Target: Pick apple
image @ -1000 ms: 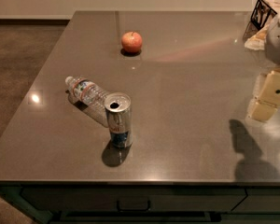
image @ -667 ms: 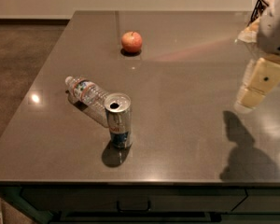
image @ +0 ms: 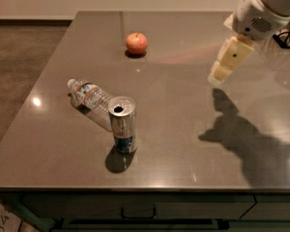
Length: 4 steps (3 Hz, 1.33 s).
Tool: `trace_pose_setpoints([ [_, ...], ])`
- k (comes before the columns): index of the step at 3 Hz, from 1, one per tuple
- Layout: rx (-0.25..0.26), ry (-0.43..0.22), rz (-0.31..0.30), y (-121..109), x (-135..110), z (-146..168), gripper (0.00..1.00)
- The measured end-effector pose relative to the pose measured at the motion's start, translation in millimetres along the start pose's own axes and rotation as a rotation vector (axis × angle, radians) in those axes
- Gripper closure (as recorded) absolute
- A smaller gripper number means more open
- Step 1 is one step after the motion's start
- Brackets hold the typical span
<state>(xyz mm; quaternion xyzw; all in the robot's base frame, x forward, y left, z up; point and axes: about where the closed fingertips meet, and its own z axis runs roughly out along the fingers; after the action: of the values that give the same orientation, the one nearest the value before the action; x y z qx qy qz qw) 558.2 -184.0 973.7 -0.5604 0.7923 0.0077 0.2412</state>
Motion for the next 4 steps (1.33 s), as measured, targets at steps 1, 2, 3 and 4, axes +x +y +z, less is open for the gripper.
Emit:
trace_pose_setpoints([
  [1,0.051,-0.021,0.047,-34,-18,32,0.0],
  [2,0.096,-0.065,0.125,-67,-34,70,0.0],
  [3,0.094,-0.141,0.254,-105,-54,116,0.0],
  [4,0.095,-0.175,0.317,-126,-66,139,0.0],
])
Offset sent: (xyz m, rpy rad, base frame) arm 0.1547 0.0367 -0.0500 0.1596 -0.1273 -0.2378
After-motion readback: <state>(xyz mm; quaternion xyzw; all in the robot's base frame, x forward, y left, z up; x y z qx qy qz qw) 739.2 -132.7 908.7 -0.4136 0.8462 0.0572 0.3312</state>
